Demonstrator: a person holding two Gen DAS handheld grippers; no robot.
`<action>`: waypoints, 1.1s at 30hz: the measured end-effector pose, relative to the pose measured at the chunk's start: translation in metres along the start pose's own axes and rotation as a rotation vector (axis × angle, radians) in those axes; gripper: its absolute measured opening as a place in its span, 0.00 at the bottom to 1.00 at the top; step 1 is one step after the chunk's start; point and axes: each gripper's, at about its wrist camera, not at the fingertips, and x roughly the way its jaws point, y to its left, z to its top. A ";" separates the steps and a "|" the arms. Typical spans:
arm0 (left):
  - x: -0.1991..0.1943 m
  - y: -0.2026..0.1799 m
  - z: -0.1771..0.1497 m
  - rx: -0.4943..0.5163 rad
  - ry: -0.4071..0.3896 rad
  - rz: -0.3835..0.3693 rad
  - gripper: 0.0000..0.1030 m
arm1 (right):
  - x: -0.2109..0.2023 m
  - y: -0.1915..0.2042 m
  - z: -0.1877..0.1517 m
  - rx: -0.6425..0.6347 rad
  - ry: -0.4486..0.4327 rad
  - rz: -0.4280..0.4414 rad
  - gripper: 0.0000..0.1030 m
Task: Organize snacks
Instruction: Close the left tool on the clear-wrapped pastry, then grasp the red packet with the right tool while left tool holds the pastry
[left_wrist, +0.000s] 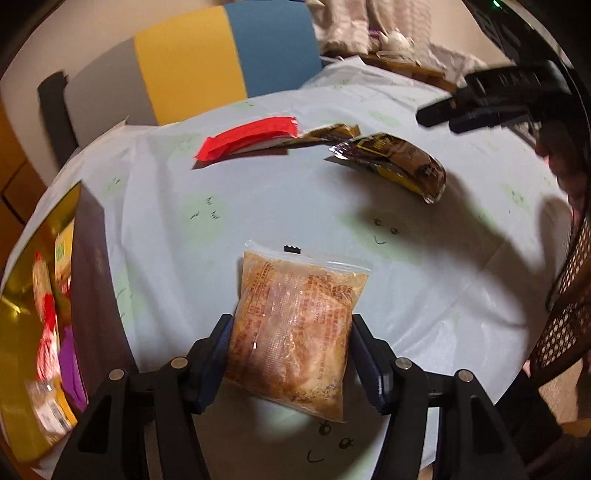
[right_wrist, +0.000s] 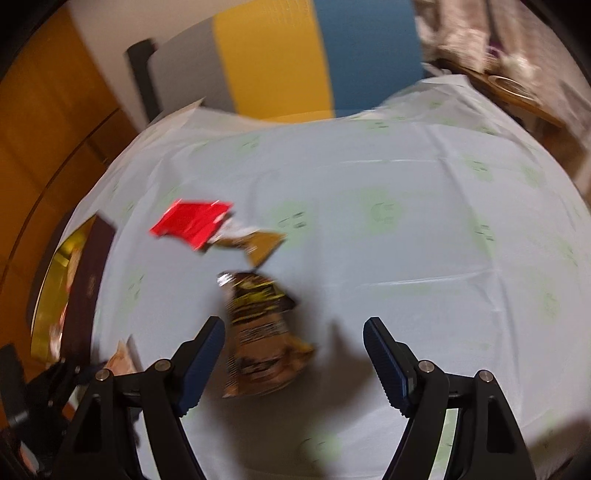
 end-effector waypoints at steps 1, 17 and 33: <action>0.001 0.001 -0.002 -0.013 -0.005 -0.004 0.61 | 0.001 0.007 -0.001 -0.022 0.003 0.012 0.76; 0.015 0.013 -0.007 -0.049 -0.096 -0.041 0.61 | 0.078 0.131 0.083 -0.531 0.097 0.008 0.91; 0.017 0.015 -0.007 -0.071 -0.099 -0.054 0.61 | 0.133 0.167 0.103 -0.655 0.143 -0.094 0.43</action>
